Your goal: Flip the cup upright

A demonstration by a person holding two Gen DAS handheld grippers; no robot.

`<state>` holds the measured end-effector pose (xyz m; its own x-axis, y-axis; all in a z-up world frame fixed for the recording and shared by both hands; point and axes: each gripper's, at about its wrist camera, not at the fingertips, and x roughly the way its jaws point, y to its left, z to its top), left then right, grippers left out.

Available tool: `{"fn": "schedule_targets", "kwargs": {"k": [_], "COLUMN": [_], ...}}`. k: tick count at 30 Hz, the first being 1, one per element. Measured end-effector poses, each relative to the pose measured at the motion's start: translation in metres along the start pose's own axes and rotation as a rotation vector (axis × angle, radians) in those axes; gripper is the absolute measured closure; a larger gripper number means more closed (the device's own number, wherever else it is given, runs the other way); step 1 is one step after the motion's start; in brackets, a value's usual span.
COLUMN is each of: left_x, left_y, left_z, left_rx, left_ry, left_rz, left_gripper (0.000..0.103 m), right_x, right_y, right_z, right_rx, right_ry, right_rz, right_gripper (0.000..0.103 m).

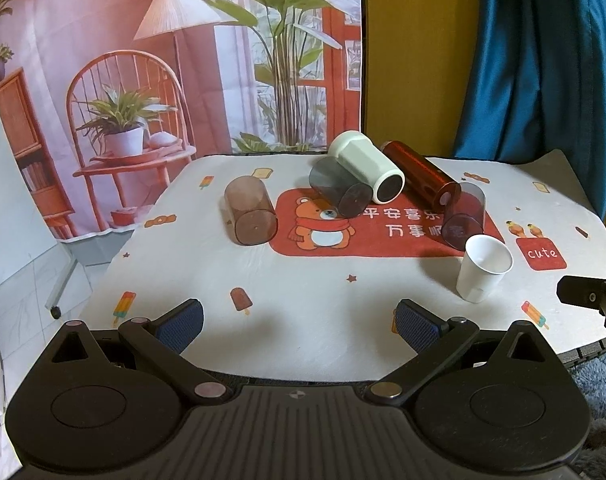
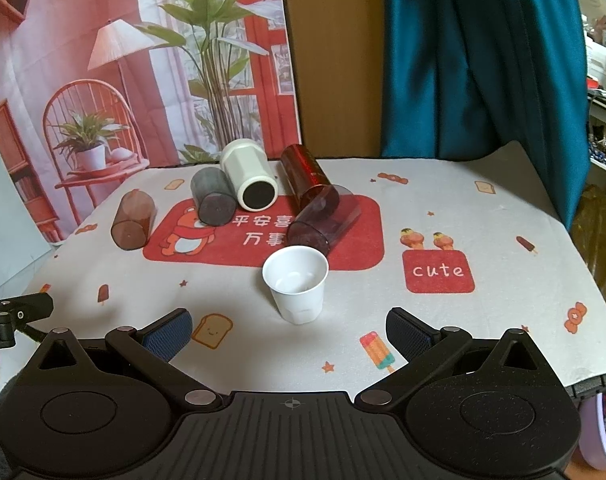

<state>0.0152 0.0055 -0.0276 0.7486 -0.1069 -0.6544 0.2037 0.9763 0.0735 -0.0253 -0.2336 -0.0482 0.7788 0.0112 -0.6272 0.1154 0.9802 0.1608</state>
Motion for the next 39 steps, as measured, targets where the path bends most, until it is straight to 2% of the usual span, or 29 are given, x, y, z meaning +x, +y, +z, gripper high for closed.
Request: {"fn": "schedule_targets", "kwargs": {"k": [39], "left_x": [0.0019], "left_y": [0.0008], "left_z": [-0.002], "left_rx": [-0.011], "left_ry": [0.009], "left_rz": [0.0], "left_gripper": [0.0], "right_x": [0.0021], "right_y": [-0.0003], "right_z": [-0.0048], "right_rx": [0.014], "right_ry": [0.006], "right_rz": [-0.004], "right_gripper": [0.0]}}
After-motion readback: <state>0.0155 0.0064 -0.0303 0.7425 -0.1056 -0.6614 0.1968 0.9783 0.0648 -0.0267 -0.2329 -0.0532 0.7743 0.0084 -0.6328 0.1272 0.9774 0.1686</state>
